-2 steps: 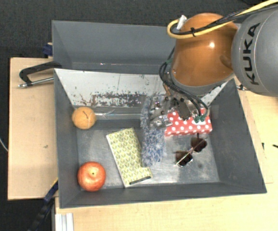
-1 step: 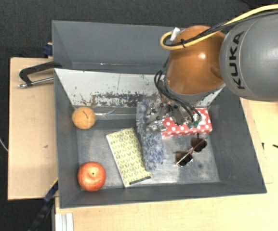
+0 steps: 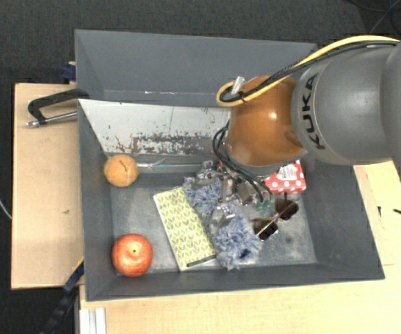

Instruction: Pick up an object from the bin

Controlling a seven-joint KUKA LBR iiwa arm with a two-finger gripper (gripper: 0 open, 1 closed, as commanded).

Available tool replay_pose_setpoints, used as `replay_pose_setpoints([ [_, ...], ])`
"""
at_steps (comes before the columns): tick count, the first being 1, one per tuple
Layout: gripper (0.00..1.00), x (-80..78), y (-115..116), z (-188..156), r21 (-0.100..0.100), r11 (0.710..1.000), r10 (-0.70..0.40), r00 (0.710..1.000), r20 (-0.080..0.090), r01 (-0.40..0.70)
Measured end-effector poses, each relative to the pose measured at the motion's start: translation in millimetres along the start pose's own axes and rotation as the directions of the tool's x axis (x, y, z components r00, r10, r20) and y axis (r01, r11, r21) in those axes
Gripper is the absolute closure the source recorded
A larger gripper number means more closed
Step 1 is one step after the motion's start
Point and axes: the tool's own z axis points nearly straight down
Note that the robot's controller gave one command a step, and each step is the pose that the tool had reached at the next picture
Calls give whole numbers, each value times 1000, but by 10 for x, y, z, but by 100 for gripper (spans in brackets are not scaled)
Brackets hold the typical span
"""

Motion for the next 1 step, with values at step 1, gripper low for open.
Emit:
replay_pose_setpoints([
  [1, 0, 0, -1, 0, 0, 1000, 0, 1000, 0, 0],
])
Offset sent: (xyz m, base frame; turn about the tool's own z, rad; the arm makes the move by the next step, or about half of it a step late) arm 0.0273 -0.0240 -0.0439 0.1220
